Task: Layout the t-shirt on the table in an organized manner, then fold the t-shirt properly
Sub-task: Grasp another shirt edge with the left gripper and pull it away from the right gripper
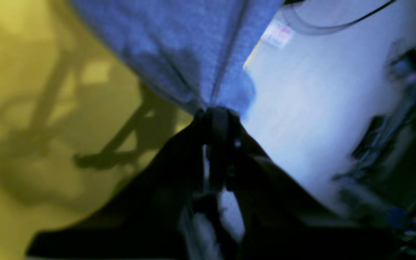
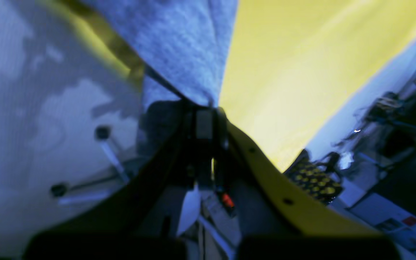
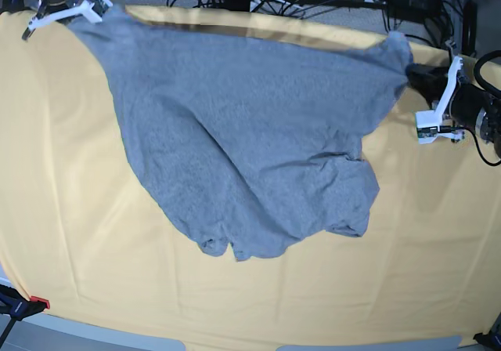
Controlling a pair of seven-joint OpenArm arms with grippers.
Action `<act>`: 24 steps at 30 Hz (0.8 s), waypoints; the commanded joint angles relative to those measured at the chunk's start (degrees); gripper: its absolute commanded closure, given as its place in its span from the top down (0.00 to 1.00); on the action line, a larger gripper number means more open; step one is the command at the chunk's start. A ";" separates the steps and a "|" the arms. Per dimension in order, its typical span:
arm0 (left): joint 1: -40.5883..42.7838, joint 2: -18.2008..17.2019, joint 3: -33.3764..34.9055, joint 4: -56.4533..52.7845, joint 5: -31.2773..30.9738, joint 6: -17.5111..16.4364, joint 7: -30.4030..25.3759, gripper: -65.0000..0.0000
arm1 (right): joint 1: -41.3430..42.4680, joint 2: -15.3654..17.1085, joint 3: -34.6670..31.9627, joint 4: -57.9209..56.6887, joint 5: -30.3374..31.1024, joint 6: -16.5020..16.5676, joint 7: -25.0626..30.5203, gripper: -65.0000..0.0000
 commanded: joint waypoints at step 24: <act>7.43 -0.15 -0.76 -2.93 17.62 -0.10 -19.78 0.35 | 4.55 0.83 0.52 1.57 6.21 -5.64 5.66 0.09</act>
